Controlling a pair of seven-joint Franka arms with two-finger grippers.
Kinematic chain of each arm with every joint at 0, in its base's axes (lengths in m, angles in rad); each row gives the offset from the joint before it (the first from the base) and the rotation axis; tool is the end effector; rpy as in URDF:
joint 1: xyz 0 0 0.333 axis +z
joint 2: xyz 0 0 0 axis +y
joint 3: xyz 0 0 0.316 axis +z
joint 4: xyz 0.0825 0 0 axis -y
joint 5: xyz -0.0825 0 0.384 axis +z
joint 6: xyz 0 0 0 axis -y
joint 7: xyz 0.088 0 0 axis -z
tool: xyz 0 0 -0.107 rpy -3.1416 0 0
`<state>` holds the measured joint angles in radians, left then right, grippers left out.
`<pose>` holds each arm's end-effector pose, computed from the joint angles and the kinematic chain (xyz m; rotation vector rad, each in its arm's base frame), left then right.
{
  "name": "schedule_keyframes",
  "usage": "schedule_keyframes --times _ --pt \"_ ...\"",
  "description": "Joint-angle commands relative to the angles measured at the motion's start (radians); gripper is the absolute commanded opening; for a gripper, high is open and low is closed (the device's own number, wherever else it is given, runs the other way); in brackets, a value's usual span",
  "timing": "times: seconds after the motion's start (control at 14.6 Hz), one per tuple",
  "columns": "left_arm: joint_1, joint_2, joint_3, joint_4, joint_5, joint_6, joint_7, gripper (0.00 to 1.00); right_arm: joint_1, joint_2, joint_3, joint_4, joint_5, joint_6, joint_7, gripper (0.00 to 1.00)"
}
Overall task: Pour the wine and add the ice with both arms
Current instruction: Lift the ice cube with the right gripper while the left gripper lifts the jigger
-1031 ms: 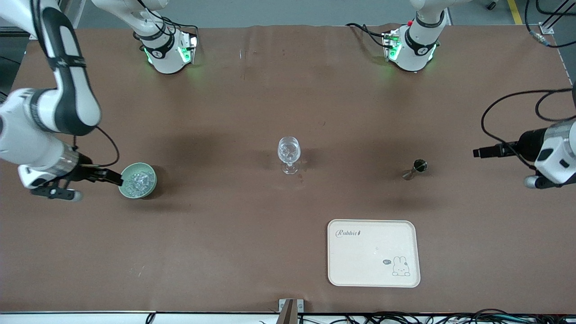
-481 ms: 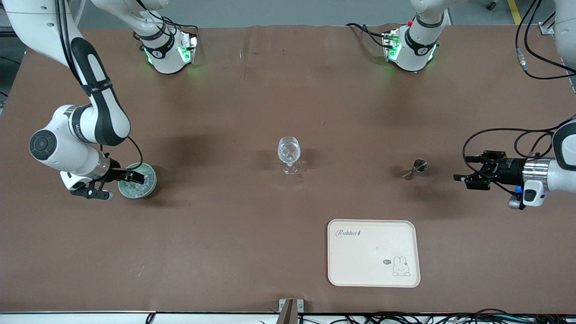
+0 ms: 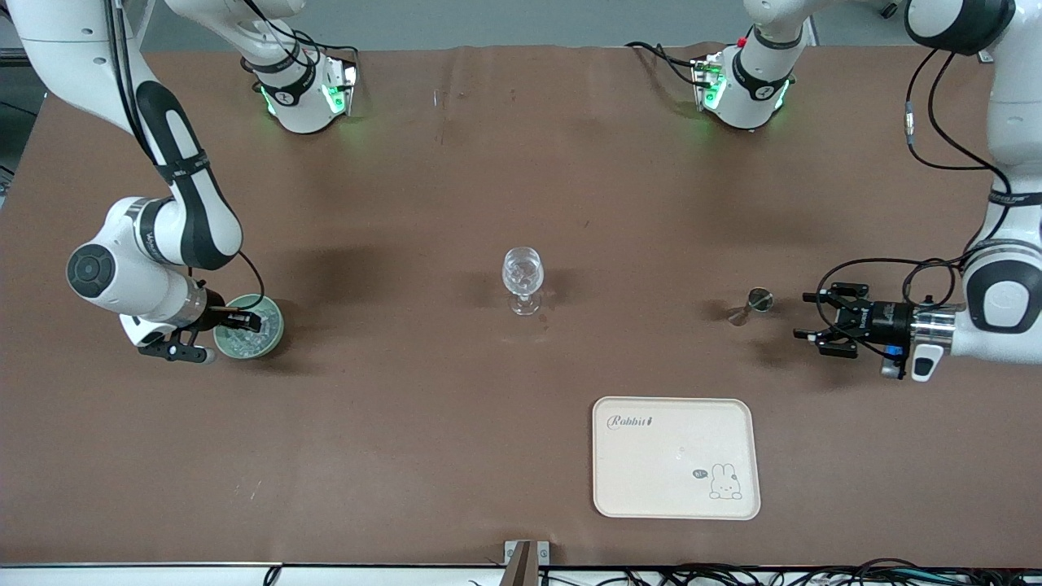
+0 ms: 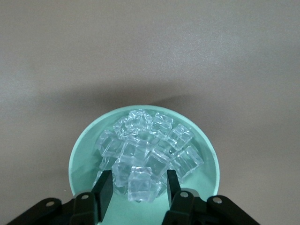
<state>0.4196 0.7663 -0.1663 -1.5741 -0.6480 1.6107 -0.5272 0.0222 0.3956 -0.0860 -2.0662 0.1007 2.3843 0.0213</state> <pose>0.6177 0.1069 0.1846 1.9969 1.1792 -1.0038 0.5820 -0.0357 0.2334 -3.0955 0.2412 0.1153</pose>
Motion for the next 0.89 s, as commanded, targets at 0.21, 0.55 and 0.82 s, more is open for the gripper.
schedule_keyframes --times 0.21,0.55,0.82 --pt "-0.005 0.065 -0.009 -0.003 -0.056 -0.005 -0.079 0.86 -0.002 -0.006 -0.001 -0.017 0.019 0.013 -0.029 0.44" --pt "-0.035 0.083 -0.015 -0.017 -0.081 -0.005 -0.096 0.82 -0.002 0.0 -0.001 -0.017 0.019 0.022 -0.03 0.44" --pt "-0.038 0.096 -0.015 -0.024 -0.081 -0.005 -0.083 0.75 -0.001 0.003 -0.001 -0.019 0.019 0.038 -0.03 0.44"
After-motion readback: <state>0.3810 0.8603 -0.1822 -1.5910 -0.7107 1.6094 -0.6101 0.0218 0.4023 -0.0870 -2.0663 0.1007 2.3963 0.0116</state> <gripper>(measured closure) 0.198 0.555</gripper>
